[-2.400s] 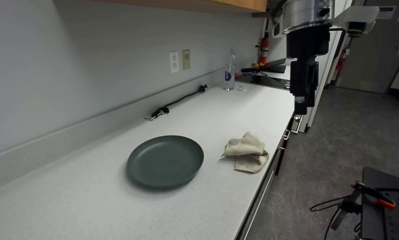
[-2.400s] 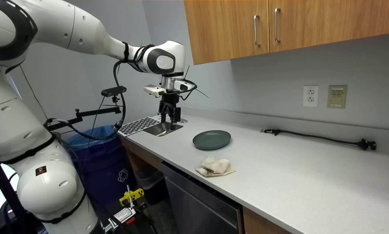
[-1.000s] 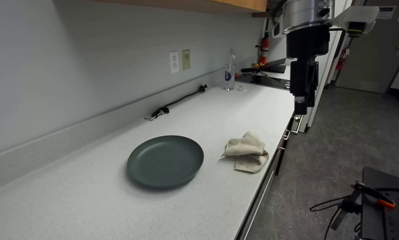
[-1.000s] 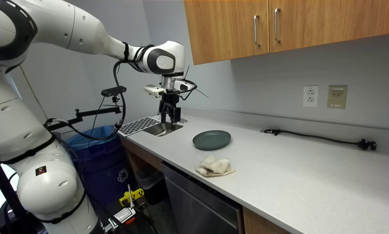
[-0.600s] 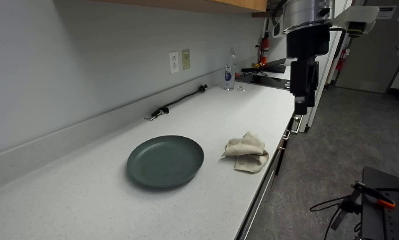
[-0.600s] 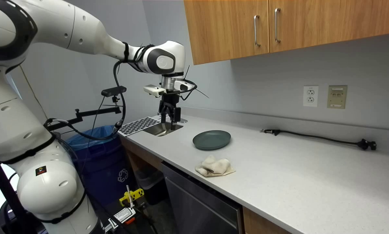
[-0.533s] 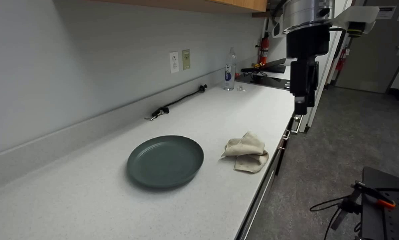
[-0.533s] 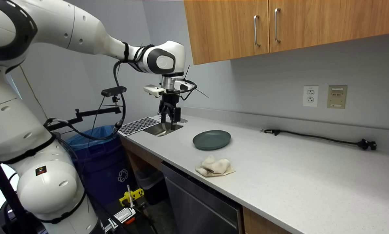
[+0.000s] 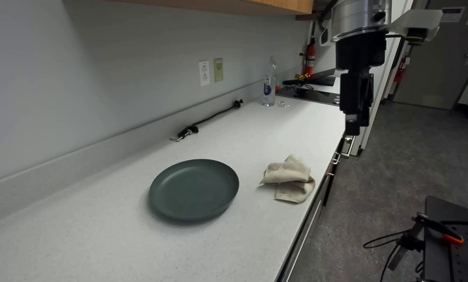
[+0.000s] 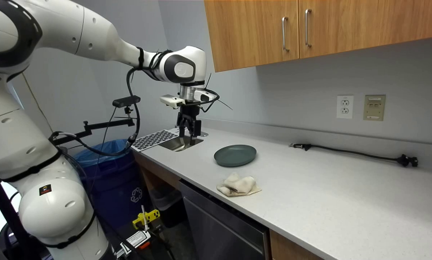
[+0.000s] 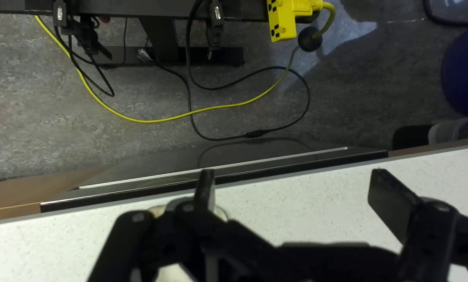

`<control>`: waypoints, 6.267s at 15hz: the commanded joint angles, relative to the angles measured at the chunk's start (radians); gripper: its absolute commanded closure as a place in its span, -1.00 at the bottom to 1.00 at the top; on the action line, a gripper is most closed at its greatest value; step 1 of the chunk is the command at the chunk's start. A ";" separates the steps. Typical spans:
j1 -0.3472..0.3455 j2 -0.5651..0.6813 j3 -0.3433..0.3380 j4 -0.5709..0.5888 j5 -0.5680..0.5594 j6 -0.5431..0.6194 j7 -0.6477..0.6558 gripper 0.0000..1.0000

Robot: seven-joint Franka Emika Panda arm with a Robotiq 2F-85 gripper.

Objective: Lay the white cloth flat on the countertop

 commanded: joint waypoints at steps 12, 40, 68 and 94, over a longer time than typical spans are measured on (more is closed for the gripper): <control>-0.054 0.252 -0.032 0.137 -0.092 0.133 0.049 -1.00; -0.083 0.507 -0.155 0.257 -0.033 0.334 0.501 -1.00; -0.087 0.711 -0.201 0.346 -0.059 0.318 0.676 -0.67; -0.002 0.585 -0.191 0.287 -0.231 0.188 0.816 1.00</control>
